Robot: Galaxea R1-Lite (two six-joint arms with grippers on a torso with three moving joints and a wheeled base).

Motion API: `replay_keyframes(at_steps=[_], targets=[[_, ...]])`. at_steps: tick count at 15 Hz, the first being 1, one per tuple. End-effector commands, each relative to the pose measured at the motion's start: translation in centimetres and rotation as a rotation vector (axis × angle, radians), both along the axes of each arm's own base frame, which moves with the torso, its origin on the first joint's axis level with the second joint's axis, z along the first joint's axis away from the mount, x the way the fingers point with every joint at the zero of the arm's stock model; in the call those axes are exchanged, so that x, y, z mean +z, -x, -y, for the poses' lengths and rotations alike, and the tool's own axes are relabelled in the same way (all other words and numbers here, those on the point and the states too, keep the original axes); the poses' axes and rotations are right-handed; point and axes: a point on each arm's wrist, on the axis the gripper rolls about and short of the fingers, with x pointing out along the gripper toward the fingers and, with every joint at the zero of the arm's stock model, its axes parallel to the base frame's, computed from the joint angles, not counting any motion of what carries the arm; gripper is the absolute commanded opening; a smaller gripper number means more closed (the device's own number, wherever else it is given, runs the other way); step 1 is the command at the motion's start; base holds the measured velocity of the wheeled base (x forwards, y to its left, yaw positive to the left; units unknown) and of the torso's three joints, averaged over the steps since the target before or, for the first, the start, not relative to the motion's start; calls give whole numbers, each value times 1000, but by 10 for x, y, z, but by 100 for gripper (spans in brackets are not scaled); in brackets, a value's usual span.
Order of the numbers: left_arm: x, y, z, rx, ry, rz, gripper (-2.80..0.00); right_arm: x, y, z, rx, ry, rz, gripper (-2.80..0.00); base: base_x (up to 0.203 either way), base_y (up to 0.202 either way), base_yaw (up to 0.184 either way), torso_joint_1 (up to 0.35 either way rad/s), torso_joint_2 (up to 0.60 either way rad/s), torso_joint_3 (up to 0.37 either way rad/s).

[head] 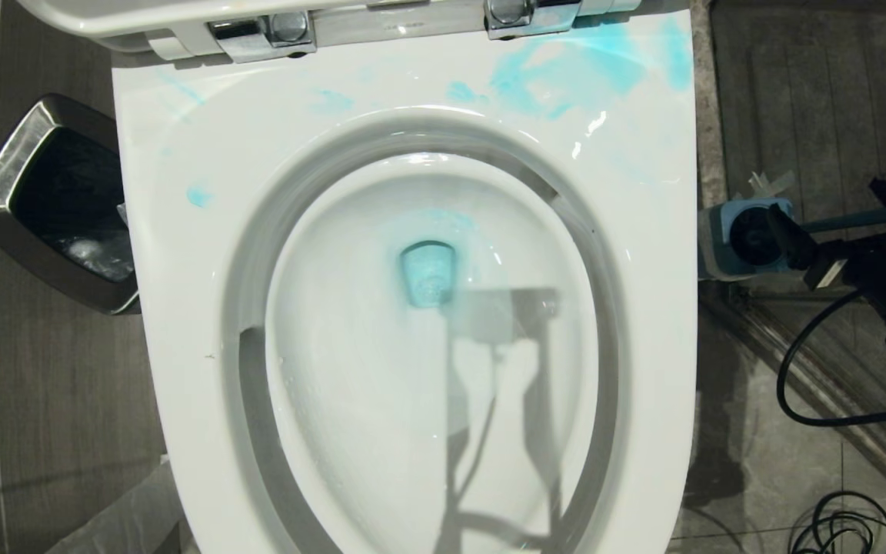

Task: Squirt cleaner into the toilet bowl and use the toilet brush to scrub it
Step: Scrub the toilet bowl

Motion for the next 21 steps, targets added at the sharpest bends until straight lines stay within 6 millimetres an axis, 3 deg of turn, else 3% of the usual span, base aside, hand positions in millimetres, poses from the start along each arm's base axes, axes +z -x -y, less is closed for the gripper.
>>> replay_keyframes(at_steps=[1,6,7,16,21], targets=[[0,0,0,0,0,-1,-280,10,-10,1,-7,20,51,0,0,0,0,0,0,0],[0,0,0,-1,0,-1,-280,29,-21,2,-11,37,130,0,0,0,0,0,0,0],[0,0,0,1,0,-1,-280,28,-21,2,-11,37,129,-280,0,0,0,0,0,0],[0,0,0,1,0,0,-280,30,-14,-1,55,142,135,-280,0,0,0,0,0,0],[0,0,0,-1,0,-1,-280,9,0,-3,65,131,45,-280,0,0,0,0,0,0]])
